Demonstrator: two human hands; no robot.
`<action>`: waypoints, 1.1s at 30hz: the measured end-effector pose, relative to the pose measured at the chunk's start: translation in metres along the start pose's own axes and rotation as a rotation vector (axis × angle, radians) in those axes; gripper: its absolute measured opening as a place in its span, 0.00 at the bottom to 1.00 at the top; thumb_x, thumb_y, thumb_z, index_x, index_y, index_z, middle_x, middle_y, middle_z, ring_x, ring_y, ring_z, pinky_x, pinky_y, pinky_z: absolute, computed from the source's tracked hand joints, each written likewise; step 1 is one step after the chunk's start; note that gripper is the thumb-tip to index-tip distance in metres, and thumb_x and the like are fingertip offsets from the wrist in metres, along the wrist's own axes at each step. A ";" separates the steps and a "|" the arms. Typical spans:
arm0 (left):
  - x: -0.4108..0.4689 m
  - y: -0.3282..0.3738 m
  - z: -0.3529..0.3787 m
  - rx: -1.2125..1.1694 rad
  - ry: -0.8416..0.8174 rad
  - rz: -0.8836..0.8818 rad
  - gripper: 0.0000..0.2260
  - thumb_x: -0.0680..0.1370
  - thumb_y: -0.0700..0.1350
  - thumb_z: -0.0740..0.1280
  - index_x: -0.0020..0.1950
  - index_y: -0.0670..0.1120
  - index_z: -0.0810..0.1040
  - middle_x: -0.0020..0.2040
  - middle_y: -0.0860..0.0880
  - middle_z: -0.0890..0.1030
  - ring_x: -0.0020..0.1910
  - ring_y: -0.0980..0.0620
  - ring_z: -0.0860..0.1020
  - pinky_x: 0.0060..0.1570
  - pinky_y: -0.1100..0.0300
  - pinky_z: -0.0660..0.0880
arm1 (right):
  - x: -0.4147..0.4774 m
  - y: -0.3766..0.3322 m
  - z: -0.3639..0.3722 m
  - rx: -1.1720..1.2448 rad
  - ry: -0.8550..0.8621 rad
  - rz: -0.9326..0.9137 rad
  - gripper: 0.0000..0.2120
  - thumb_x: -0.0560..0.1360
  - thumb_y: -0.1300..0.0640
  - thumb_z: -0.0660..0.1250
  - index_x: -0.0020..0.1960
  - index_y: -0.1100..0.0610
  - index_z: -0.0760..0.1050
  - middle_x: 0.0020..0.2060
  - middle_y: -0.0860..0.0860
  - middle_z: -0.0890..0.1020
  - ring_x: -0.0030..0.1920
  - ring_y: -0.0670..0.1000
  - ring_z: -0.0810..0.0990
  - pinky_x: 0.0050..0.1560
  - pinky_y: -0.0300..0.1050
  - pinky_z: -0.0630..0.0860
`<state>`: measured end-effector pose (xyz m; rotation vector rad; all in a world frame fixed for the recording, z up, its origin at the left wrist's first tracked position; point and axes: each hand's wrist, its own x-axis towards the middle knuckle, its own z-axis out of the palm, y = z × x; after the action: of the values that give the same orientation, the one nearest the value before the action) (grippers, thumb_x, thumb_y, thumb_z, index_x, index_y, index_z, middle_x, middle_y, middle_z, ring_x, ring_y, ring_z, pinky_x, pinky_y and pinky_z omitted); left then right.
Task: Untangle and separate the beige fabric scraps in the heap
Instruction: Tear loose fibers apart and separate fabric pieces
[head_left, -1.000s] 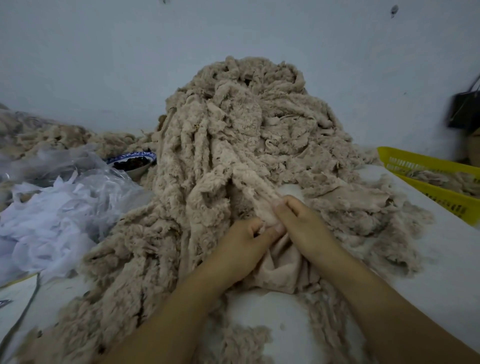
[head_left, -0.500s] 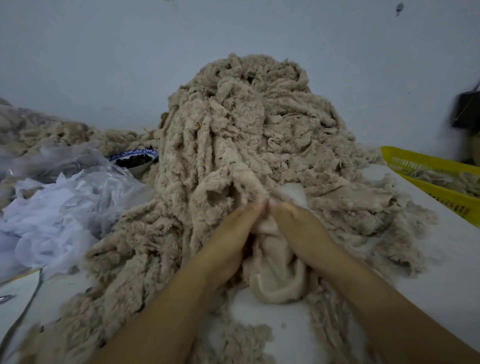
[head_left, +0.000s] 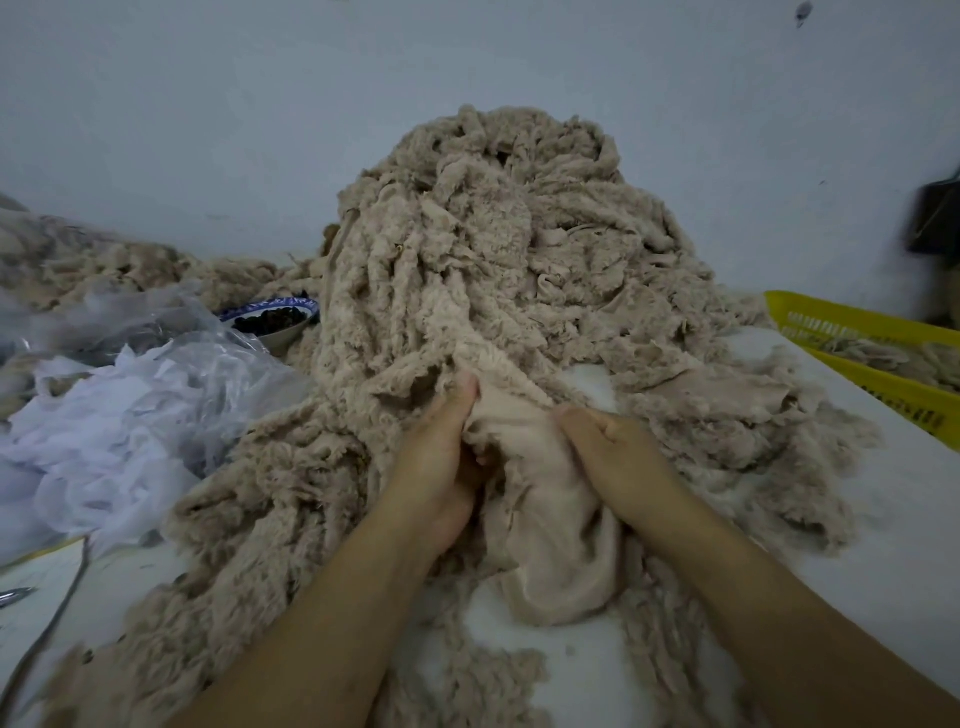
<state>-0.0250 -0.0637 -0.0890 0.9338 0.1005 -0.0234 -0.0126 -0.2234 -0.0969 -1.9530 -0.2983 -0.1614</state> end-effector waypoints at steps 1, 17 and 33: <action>-0.001 -0.002 0.001 0.030 -0.012 0.027 0.20 0.78 0.51 0.68 0.61 0.37 0.79 0.58 0.37 0.83 0.57 0.41 0.83 0.53 0.50 0.82 | 0.001 0.000 -0.001 0.004 0.034 0.039 0.26 0.81 0.47 0.60 0.25 0.48 0.62 0.21 0.43 0.61 0.23 0.42 0.60 0.24 0.35 0.59; -0.024 -0.021 0.016 0.841 -0.249 0.237 0.32 0.74 0.63 0.64 0.49 0.31 0.75 0.42 0.35 0.80 0.42 0.50 0.75 0.48 0.41 0.77 | 0.007 -0.002 -0.008 0.340 0.277 0.208 0.23 0.82 0.43 0.58 0.44 0.60 0.81 0.35 0.54 0.85 0.35 0.49 0.83 0.33 0.36 0.77; -0.004 0.004 -0.001 0.089 -0.082 0.041 0.23 0.74 0.55 0.71 0.61 0.40 0.82 0.59 0.41 0.83 0.59 0.46 0.82 0.59 0.52 0.79 | -0.011 -0.014 0.010 -0.626 -0.243 -0.385 0.19 0.75 0.57 0.63 0.41 0.44 0.51 0.39 0.44 0.63 0.37 0.44 0.68 0.34 0.47 0.65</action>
<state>-0.0288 -0.0607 -0.0855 1.0220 0.0041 -0.0282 -0.0278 -0.2103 -0.0913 -2.5196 -0.8689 -0.2940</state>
